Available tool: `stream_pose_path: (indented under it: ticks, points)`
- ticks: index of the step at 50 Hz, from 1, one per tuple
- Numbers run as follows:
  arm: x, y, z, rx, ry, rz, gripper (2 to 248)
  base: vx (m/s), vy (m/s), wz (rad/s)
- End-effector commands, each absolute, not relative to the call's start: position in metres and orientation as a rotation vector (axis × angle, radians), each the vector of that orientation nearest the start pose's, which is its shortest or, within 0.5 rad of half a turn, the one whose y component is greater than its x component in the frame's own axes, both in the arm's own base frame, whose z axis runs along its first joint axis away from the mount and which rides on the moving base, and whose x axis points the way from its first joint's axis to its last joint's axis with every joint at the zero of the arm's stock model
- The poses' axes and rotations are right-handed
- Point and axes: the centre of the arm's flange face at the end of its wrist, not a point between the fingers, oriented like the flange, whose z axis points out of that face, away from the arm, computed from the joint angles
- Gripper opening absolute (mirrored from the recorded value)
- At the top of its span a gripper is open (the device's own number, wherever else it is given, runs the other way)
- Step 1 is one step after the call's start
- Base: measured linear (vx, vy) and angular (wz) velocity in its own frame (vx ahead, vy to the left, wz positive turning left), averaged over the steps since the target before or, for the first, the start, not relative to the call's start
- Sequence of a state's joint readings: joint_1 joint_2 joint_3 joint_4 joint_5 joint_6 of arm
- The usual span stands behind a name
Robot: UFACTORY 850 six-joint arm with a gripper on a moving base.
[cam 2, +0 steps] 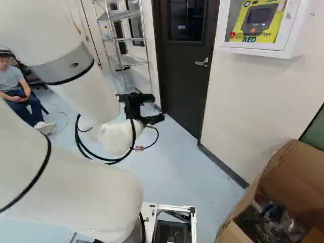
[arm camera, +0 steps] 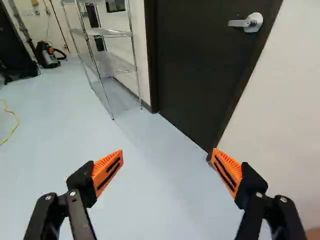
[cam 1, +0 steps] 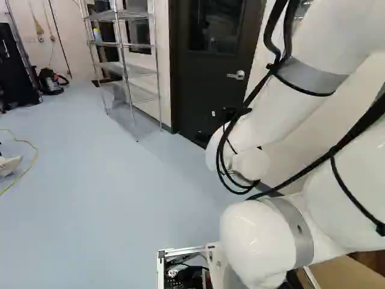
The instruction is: Open the door and move inside
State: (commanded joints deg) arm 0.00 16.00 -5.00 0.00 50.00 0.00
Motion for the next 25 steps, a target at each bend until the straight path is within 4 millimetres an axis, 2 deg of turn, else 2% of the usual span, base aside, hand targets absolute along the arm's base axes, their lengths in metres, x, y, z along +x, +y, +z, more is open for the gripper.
stream_pose_path:
  ticks: [12, 25]
  points:
    - [0.2703, 0.0000, 0.3656, -2.558, 0.000, -1.824, 247, 0.046, 0.023, -0.026]
    - [0.2703, 0.0000, 0.3656, -2.558, 0.000, -1.824, 247, 0.153, 0.081, -0.022]
